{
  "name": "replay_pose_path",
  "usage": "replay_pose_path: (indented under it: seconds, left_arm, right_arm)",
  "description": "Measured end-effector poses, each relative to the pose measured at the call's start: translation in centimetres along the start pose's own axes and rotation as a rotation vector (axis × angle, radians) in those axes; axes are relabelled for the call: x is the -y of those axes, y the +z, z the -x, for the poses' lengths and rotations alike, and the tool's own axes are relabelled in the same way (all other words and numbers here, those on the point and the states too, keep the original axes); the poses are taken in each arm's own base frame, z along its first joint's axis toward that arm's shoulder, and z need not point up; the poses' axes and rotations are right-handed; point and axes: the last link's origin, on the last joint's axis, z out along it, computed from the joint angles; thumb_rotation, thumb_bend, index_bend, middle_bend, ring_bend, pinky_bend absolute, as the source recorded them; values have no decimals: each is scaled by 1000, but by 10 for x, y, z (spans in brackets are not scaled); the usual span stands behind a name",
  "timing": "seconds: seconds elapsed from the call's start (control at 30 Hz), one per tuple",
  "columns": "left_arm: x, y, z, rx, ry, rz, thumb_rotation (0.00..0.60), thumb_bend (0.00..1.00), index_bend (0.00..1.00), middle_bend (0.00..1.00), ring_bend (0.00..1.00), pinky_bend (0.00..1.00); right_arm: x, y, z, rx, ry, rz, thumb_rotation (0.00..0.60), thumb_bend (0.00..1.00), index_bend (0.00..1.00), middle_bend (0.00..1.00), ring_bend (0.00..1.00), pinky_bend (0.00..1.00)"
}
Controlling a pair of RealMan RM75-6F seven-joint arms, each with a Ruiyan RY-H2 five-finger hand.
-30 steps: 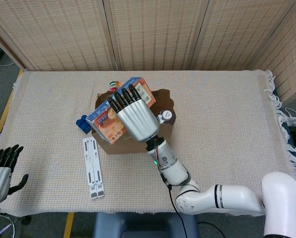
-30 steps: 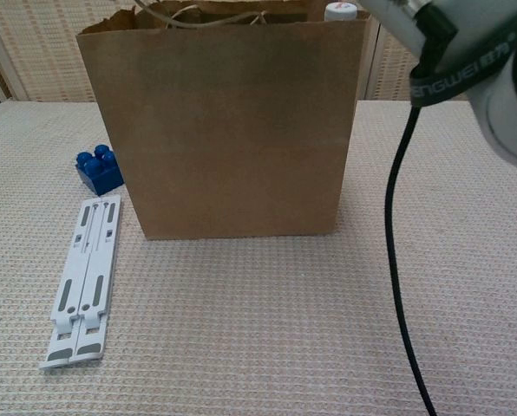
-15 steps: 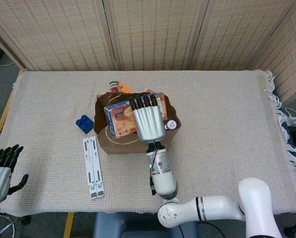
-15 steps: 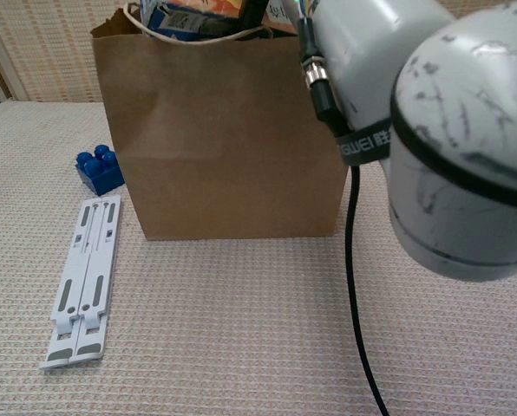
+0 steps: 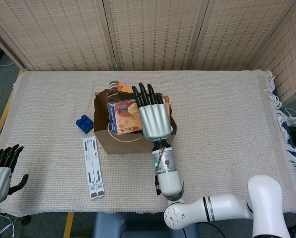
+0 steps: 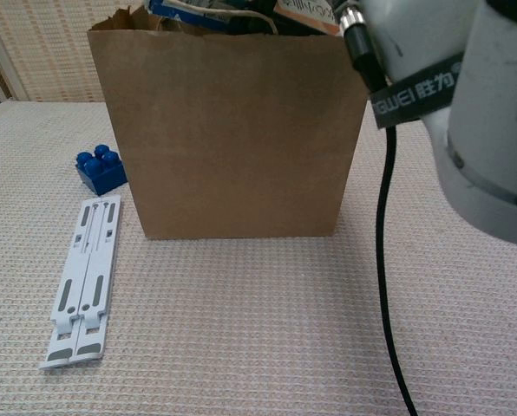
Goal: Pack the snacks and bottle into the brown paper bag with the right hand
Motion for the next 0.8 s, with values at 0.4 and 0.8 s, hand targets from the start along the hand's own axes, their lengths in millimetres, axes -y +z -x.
replay_pose_path:
  seconds: [0.4,0.8]
  left_arm:
    - [0,0,0,-1,5,-1,600,352,23,0,0,0]
    - [0,0,0,1,3,0,600,351,23,0,0,0]
  right_arm:
    - [-7,3,-5,-8,31,2,600,0,0,0,0,227]
    - [3,6,-17,-13,165,-11,600,0,0,0,0,217]
